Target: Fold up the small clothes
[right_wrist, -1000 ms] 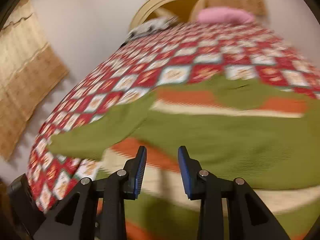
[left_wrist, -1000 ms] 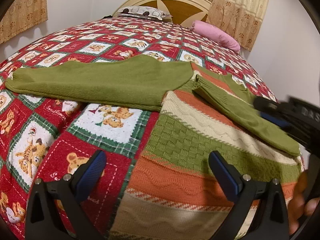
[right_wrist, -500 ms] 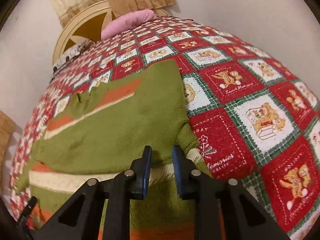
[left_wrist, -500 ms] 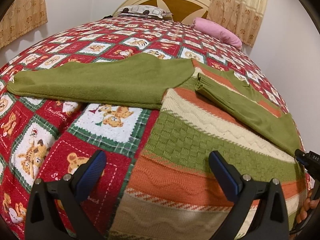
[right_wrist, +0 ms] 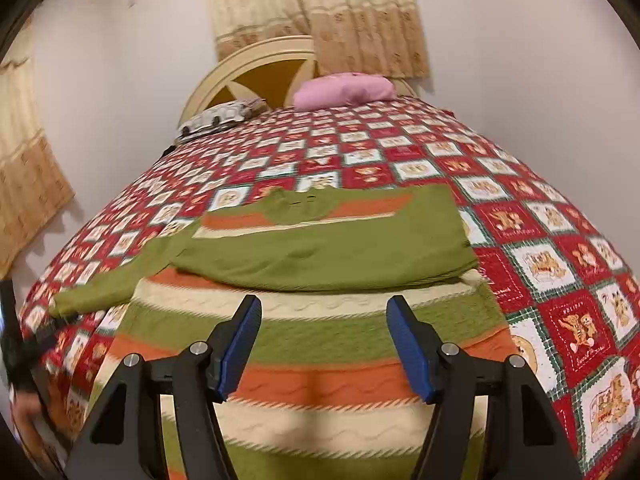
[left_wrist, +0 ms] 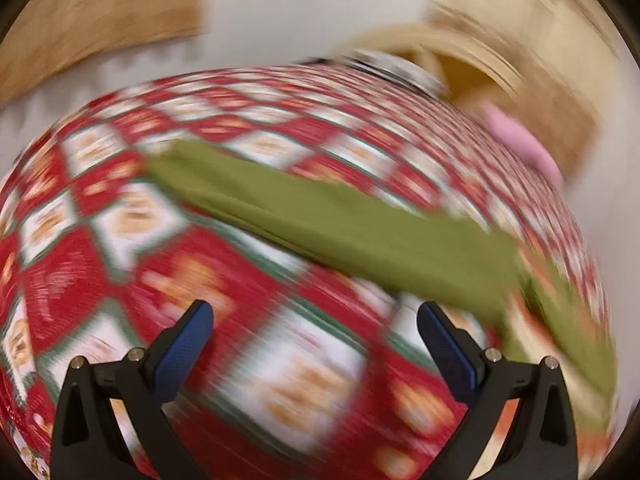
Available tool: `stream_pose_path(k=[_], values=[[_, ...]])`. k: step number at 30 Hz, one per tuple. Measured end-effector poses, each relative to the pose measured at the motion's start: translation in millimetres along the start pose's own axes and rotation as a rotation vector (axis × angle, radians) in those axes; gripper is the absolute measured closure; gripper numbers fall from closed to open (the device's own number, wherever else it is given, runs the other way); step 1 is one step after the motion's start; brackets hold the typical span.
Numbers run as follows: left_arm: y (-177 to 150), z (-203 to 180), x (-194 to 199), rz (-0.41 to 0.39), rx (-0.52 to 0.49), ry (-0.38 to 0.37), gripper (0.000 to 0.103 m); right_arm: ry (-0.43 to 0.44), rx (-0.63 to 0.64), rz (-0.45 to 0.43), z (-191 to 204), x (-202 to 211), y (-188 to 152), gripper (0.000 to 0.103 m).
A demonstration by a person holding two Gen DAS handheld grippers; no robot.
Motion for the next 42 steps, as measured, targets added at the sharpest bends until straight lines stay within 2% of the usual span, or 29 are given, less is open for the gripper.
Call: stream_pose_path(k=[1, 3, 6, 11, 12, 14, 16, 17, 20, 23, 25, 28, 31, 33, 36, 38, 40, 42], values=[[15, 25, -10, 0.021, 0.098, 0.007, 0.001, 0.010, 0.000, 0.004, 5, 0, -1, 0.037], [32, 54, -28, 0.048, 0.225, -0.019, 0.007, 0.030, -0.013, 0.014, 14, 0, -3, 0.037], [49, 77, -59, 0.097, 0.329, -0.028, 0.021, 0.041, -0.009, 0.029, 23, -3, -6, 0.037], [68, 81, -83, 0.064, 0.356, -0.024, 0.023, 0.026, 0.009, 0.045, 29, -2, -11, 0.037], [71, 81, -87, 0.058, 0.366, -0.023, 0.027, 0.024, 0.006, 0.047, 29, -2, -11, 0.037], [73, 80, -89, 0.048, 0.364, -0.013, 0.048, 0.015, 0.001, 0.055, 27, -2, -11, 0.037], [72, 82, -90, 0.049, 0.353, -0.011, 0.090, 0.010, -0.009, 0.059, 25, -2, -12, 0.037], [72, 81, -96, 0.069, 0.354, -0.035, 0.097, 0.008, -0.013, 0.062, 24, -3, -12, 0.037], [75, 82, -97, 0.062, 0.343, -0.037, 0.095, 0.005, -0.025, 0.071, 21, -5, -14, 0.037], [84, 62, -84, 0.011, 0.254, -0.006, 0.096, 0.005, -0.035, 0.072, 19, -6, -16, 0.037], [89, 38, -69, -0.035, 0.184, -0.019, 0.096, -0.001, -0.046, 0.071, 16, -6, -16, 0.037], [92, -23, -33, -0.120, 0.019, -0.081, 0.096, -0.001, -0.074, 0.068, 10, -6, -16, 0.037], [76, -98, 8, -0.196, -0.151, -0.180, 0.096, -0.004, -0.092, 0.069, 5, -7, -17, 0.037], [53, -150, 34, -0.223, -0.255, -0.264, 0.096, -0.004, -0.103, 0.072, 2, -7, -18, 0.037], [9, -212, 57, -0.218, -0.396, -0.355, 0.096, -0.008, -0.118, 0.078, -5, -7, -21, 0.037], [-24, -242, 61, -0.206, -0.483, -0.374, 0.096, -0.011, -0.130, 0.082, -11, -7, -22, 0.037], [-54, -263, 55, -0.155, -0.551, -0.381, 0.096, -0.016, -0.144, 0.089, -18, -7, -25, 0.037], [-84, -276, 42, -0.101, -0.622, -0.356, 0.096, -0.023, -0.155, 0.095, -24, -6, -28, 0.037]])
Point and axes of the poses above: each gripper's, at about its wrist camera, not at the fingertips, and x roughly against the way its jaws point, z to its left, y to its top, the point moved 4 cm from there along -x, roughly the way its jaws point, and after that the axes turned 6 degrees about y, right-handed, at the moved point
